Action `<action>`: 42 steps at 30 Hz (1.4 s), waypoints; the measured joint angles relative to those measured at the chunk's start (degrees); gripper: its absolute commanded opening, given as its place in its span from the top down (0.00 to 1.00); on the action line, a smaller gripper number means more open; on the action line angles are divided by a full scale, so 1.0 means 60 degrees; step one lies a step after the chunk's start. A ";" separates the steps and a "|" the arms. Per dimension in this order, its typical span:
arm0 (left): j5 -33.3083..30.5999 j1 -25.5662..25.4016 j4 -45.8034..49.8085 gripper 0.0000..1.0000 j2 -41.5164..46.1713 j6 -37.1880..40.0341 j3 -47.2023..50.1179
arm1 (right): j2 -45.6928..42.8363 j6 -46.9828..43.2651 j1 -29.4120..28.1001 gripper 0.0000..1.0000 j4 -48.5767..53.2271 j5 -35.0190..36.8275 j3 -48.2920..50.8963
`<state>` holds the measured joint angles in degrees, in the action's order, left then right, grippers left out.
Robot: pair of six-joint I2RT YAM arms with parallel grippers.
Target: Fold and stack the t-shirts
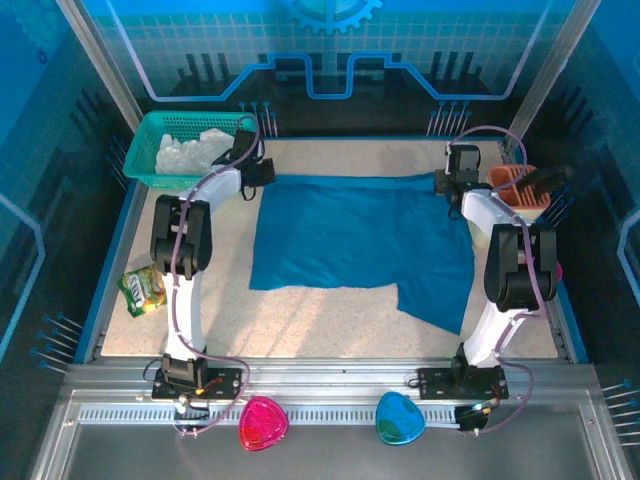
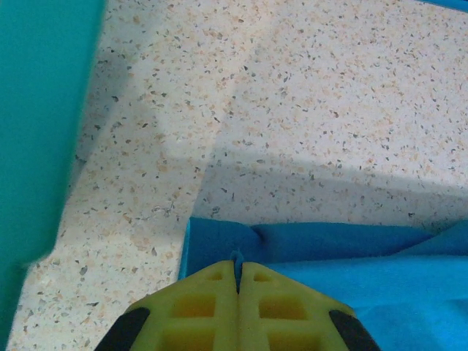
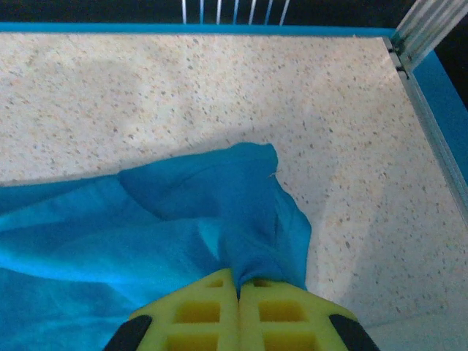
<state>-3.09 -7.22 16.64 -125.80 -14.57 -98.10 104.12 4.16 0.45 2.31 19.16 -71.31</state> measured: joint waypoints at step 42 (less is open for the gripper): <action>-0.1851 -0.1330 0.1581 0.36 0.2670 0.1213 0.0262 | 0.1810 0.0124 -0.0131 0.54 0.6681 -0.1916 -0.4699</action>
<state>-14.20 -15.20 26.13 -109.78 -7.29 -96.53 114.98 4.91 -0.34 42.39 7.66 -99.50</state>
